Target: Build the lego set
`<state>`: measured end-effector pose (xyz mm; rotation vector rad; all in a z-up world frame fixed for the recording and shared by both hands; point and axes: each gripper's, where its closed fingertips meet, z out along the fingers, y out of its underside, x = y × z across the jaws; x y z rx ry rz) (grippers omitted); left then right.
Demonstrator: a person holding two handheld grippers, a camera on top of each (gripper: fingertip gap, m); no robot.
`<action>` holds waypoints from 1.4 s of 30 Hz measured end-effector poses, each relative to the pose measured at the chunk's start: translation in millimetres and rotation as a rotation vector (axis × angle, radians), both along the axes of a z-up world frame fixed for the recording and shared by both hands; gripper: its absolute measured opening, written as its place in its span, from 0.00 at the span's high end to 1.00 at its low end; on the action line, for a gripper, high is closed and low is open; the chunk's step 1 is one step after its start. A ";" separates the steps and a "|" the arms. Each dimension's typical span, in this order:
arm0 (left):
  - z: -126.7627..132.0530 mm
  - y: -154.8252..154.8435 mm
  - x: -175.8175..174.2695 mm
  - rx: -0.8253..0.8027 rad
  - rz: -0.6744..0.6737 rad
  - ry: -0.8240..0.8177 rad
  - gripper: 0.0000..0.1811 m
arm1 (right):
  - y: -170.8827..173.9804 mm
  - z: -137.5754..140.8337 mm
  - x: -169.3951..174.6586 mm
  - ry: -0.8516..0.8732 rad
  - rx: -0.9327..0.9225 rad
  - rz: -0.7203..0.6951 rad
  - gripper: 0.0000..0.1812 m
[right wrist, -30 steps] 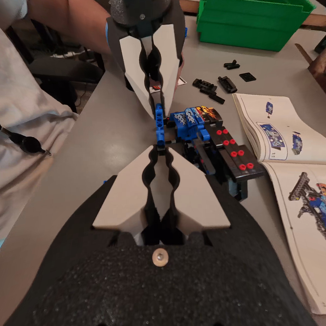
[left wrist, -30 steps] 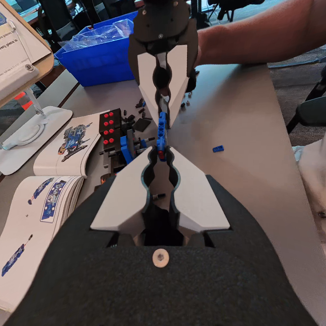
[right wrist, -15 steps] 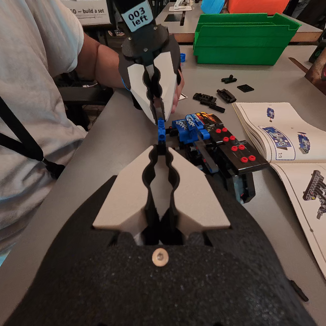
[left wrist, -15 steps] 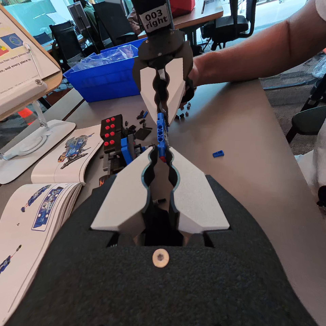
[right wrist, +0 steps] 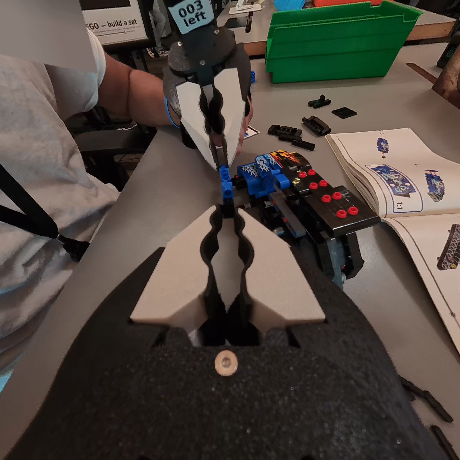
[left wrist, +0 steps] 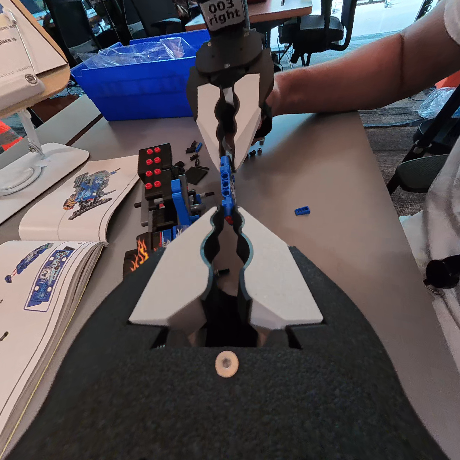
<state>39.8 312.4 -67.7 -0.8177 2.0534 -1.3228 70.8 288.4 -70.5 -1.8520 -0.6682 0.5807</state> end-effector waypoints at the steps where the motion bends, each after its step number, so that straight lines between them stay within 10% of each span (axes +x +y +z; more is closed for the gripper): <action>1: -1.5 -0.1 0.2 0.005 0.002 0.003 0.97 | 0.2 -0.5 1.8 -0.014 0.003 -0.006 0.95; 24: -2.1 5.5 6.6 -0.053 0.037 0.065 0.97 | 7.6 -2.0 5.1 -0.042 0.035 -0.051 0.96; 42: 1.8 5.7 9.1 -0.092 0.026 0.002 0.94 | 5.2 13.8 4.1 0.250 -0.087 -0.013 0.96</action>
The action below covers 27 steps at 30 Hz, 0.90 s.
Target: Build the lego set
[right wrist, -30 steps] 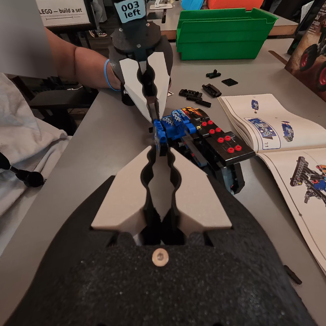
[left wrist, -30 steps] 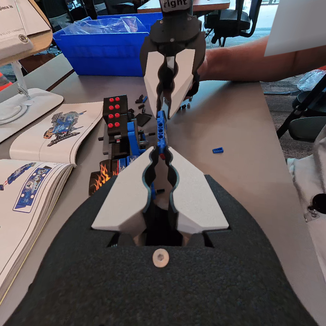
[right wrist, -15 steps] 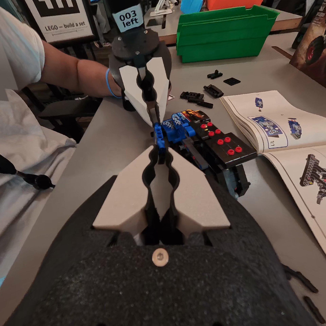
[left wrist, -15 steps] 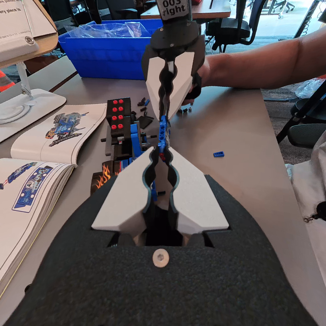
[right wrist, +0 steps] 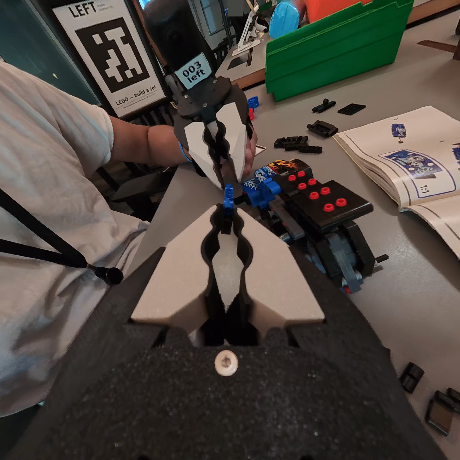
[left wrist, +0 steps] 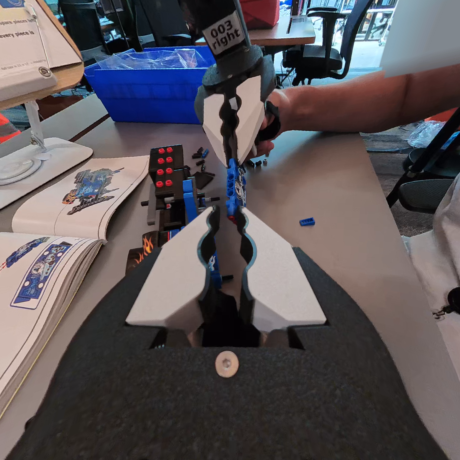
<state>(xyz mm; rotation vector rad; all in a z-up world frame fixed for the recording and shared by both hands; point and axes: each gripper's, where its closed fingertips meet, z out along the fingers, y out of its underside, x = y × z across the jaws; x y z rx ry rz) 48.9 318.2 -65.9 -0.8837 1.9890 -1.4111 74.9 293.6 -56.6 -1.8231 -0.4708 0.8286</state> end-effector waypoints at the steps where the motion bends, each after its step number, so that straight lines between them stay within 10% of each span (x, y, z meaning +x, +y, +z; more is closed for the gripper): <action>1: -1.8 -0.1 0.0 0.011 0.001 0.003 0.93 | -0.4 -0.5 -0.2 -0.022 0.013 0.000 0.96; 27: -13.8 -8.4 -9.3 0.028 -0.066 0.092 0.97 | -2.8 3.5 -7.3 -0.009 0.046 0.021 0.96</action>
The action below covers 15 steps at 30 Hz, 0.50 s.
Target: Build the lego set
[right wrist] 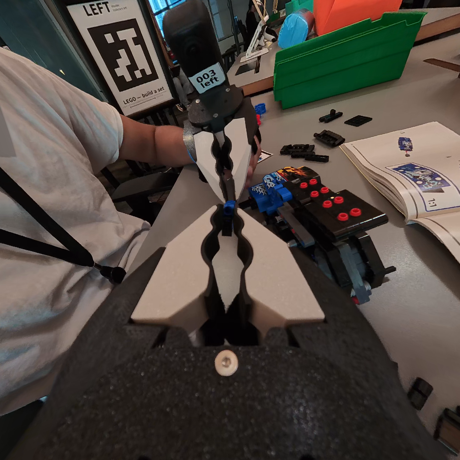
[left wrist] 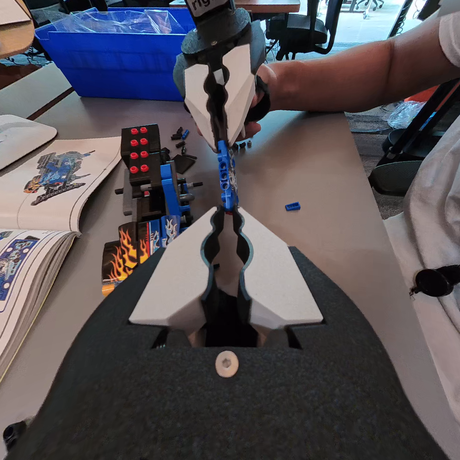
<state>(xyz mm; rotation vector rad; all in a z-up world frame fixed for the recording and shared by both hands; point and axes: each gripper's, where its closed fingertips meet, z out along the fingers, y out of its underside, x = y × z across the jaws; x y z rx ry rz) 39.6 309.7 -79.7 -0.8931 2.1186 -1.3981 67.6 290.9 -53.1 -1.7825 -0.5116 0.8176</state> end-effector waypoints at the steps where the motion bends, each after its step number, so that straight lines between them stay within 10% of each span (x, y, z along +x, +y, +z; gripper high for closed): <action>1: -0.8 0.3 -0.6 0.009 -0.002 0.005 0.97 | 0.8 -1.2 0.3 -0.006 -0.005 -0.006 0.96; 15: 3.2 11.7 2.0 -0.015 0.037 0.011 0.98 | 0.1 -27.8 -3.7 -0.243 -0.018 -0.016 0.88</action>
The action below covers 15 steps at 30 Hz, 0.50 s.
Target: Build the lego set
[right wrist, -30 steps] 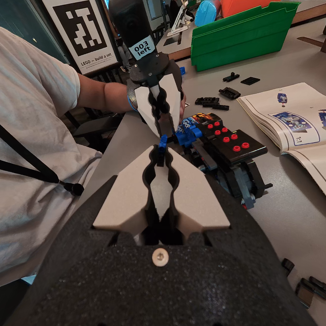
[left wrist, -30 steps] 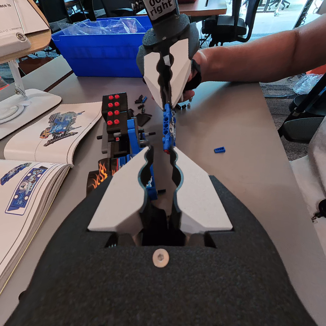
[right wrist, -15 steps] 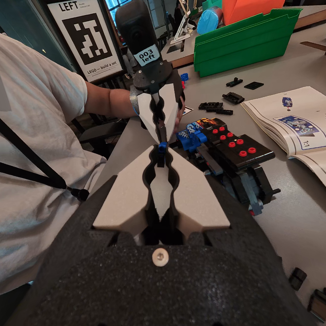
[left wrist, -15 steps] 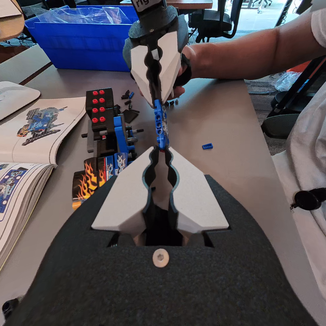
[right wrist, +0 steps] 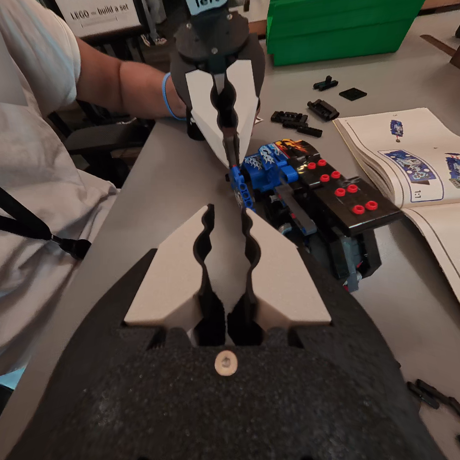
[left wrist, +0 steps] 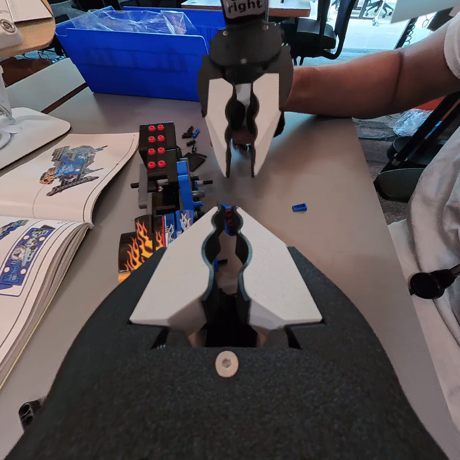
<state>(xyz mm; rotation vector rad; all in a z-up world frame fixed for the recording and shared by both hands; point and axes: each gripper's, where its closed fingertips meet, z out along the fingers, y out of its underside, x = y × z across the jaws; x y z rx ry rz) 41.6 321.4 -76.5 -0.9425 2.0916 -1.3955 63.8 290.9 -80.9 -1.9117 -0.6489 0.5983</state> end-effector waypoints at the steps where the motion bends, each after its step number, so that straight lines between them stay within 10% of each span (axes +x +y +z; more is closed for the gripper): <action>1: 0.3 -1.1 -0.5 -0.003 -0.005 -0.001 0.99 | 0.9 -2.7 -0.9 -0.019 0.002 -0.004 0.88; 15: -2.9 -6.8 -3.3 0.019 -0.031 0.005 1.00 | 6.0 -34.4 -5.7 -0.204 -0.048 -0.031 0.84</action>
